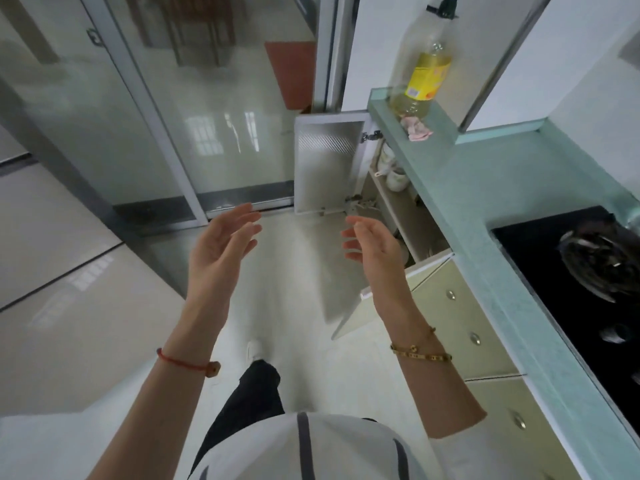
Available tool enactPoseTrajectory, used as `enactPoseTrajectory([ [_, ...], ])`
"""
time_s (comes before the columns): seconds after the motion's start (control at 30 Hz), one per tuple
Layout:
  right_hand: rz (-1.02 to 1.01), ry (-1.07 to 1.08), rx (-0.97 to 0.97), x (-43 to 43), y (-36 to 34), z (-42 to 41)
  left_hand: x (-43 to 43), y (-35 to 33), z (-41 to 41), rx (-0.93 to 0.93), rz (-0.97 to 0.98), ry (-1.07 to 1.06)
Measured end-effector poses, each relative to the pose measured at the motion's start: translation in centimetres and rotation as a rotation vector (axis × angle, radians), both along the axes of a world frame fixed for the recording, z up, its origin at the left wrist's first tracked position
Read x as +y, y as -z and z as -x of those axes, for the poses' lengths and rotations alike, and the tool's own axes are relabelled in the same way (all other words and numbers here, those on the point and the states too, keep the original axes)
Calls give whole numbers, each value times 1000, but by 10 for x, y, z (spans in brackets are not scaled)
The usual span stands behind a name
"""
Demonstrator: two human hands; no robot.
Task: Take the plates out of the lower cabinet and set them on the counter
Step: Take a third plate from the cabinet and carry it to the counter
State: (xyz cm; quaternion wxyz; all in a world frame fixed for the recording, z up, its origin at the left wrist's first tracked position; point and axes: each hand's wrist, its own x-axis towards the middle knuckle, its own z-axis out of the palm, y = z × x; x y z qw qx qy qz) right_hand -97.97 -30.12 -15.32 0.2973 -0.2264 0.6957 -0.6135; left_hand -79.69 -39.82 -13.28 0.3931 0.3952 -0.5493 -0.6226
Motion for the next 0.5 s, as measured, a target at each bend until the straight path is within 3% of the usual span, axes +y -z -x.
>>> enactPoseTrajectory([
  [0.23, -2, 69, -54, -122, 19, 47, -141, 20, 57, 6, 3, 99],
  [0.5, 22, 322, -91, -252, 25, 97, -298, 15, 144, -33, -19, 315],
])
